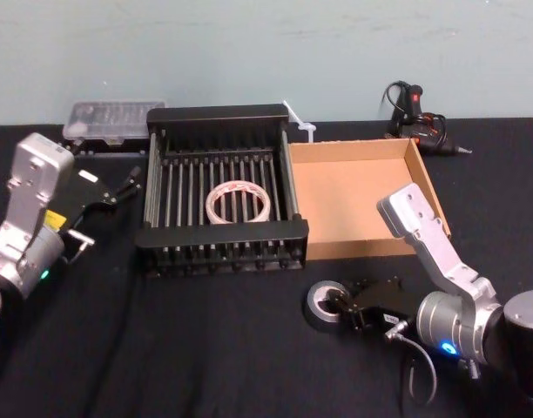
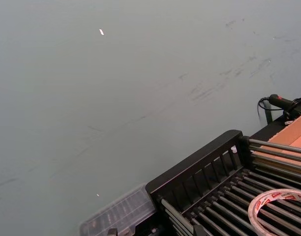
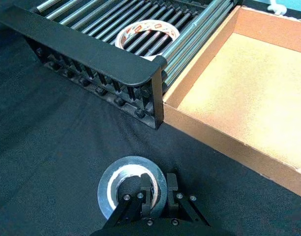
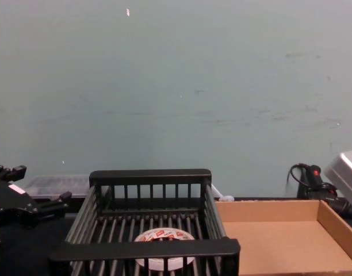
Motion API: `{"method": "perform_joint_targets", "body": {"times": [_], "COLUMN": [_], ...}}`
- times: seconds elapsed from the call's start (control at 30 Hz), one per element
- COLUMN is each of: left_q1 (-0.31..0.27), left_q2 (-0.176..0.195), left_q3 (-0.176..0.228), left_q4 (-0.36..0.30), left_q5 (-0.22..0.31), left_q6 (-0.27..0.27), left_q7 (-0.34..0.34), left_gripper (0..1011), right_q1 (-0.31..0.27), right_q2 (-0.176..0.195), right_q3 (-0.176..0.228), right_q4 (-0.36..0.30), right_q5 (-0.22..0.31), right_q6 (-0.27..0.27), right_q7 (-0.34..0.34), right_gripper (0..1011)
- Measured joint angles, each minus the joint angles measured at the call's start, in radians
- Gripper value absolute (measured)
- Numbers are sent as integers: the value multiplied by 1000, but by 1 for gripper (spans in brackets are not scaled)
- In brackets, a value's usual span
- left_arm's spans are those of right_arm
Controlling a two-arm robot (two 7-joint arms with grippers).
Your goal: Pick up the white tape and place it into the black box , Pick up the silver tape and place it into the brown box.
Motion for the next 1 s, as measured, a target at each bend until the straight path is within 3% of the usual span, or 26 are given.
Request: {"method": "perform_joint_targets", "body": {"times": [0.63,1.0], "left_q1": [0,0], "left_q2": [0,0], "left_q3": [0,0], "left_q4": [0,0], "left_q5": [0,0], "left_q6": [0,0], "left_q7": [0,0], "left_gripper": [1001,1001], "right_q1": [-17,-81], "right_q2": [-3,-16], "right_q3": [6,27], "right_q4": [-13,-94], "right_q5": [-7,-46], "right_q6": [-24,-102], "right_q7": [-4,-41], "right_gripper": [195,195]}}
